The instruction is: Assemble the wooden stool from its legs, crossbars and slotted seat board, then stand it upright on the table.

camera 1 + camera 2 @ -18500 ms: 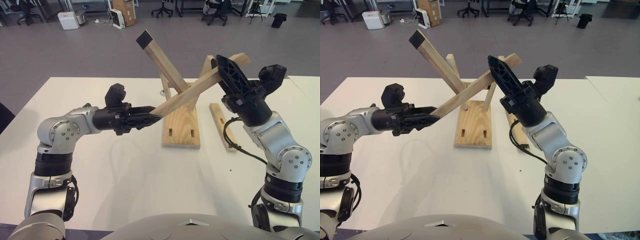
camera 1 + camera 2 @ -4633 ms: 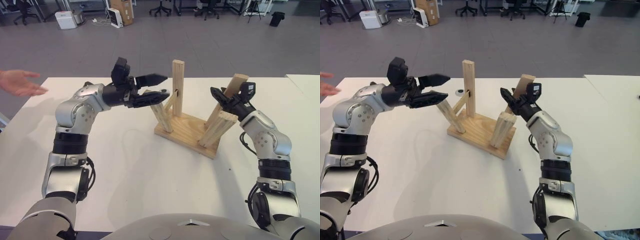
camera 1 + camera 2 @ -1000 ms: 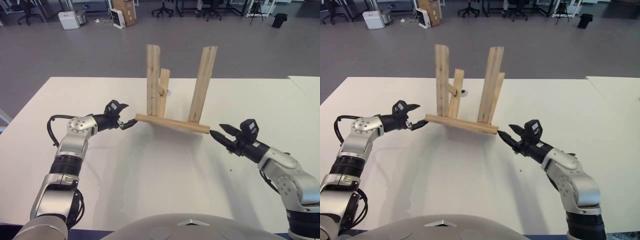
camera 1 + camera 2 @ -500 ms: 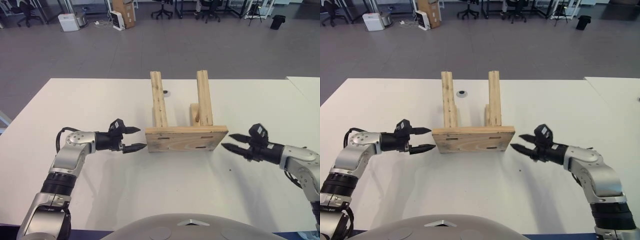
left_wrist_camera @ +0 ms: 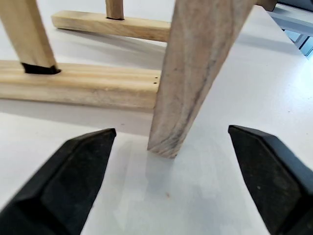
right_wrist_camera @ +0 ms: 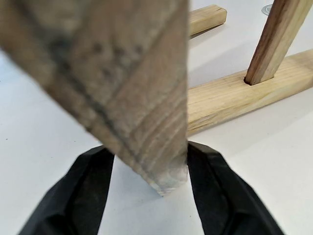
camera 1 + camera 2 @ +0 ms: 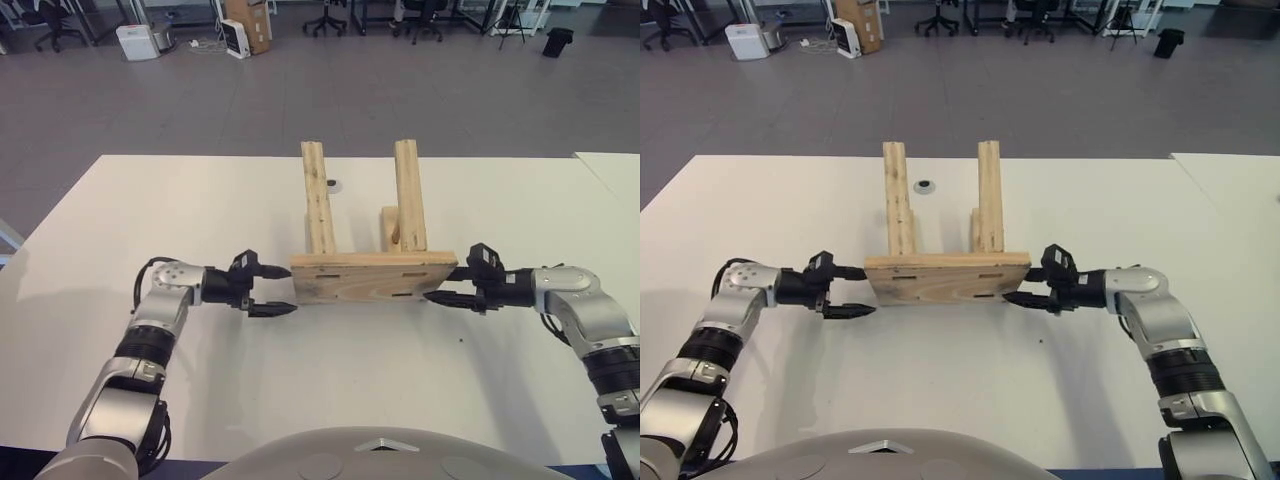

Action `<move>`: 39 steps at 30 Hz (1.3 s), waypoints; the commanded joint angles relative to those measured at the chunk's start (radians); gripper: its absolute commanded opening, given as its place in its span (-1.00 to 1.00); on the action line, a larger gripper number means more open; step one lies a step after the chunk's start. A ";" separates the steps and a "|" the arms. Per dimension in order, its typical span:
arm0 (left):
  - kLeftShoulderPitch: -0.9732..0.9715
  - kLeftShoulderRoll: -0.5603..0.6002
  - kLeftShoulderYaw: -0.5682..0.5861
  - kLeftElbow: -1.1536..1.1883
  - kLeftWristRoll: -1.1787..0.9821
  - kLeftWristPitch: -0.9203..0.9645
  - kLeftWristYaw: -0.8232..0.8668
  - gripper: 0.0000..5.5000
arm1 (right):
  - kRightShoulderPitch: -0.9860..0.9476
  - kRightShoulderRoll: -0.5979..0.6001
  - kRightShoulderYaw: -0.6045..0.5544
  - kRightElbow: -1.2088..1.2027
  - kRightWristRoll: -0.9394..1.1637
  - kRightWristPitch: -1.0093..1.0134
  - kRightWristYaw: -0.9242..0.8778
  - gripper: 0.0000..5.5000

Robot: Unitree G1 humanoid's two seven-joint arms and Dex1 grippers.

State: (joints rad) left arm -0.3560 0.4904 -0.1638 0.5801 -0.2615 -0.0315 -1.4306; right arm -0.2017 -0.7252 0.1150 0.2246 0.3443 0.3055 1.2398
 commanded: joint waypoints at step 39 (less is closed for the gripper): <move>-0.367 -0.289 0.536 -0.198 -1.292 1.264 1.489 -0.52 | -0.144 0.326 -0.288 -0.333 1.628 0.567 -1.601 -0.48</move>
State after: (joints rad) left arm -0.7919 0.4977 0.3043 0.6173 -1.4159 1.3770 -0.4584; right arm -0.3398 -0.5216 -0.2519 0.0604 1.8967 0.9355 0.0597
